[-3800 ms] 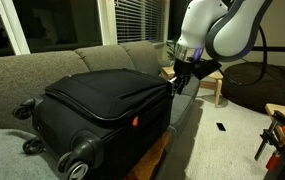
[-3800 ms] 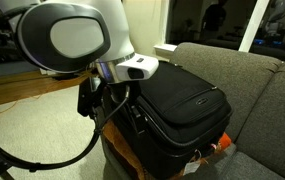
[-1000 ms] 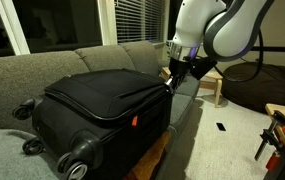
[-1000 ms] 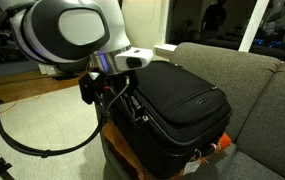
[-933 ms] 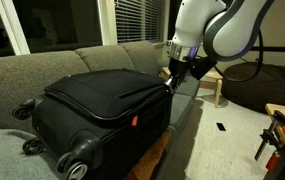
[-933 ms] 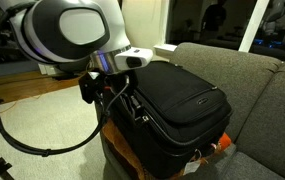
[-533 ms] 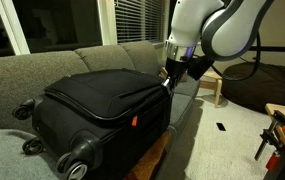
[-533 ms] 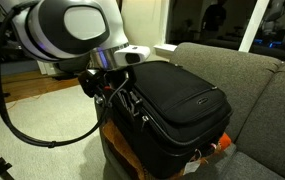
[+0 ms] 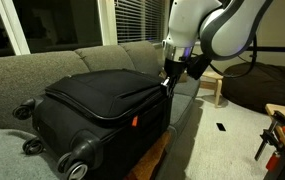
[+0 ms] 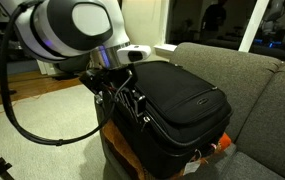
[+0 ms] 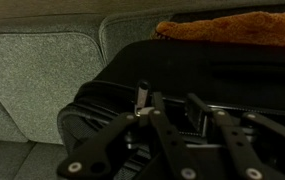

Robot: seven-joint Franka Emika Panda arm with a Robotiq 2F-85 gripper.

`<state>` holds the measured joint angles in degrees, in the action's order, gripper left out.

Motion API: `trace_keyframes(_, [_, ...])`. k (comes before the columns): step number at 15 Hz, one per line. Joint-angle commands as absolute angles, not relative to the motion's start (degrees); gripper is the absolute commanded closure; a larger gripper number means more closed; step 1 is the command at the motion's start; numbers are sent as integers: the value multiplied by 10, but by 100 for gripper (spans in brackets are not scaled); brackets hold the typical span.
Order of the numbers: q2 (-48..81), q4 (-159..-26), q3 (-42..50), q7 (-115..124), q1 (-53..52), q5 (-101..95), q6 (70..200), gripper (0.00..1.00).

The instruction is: Unzip the black suitcase

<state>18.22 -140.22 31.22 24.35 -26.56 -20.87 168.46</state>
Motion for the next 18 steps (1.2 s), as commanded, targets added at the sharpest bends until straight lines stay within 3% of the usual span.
trace_keyframes(1, [193,-1388,303,268,-250,-234,1682,38])
trace_keyframes(7, [190,-1389,290,258,-220,-224,1675,1])
trace_keyframes(18, [189,-1408,239,234,-148,-192,1729,0])
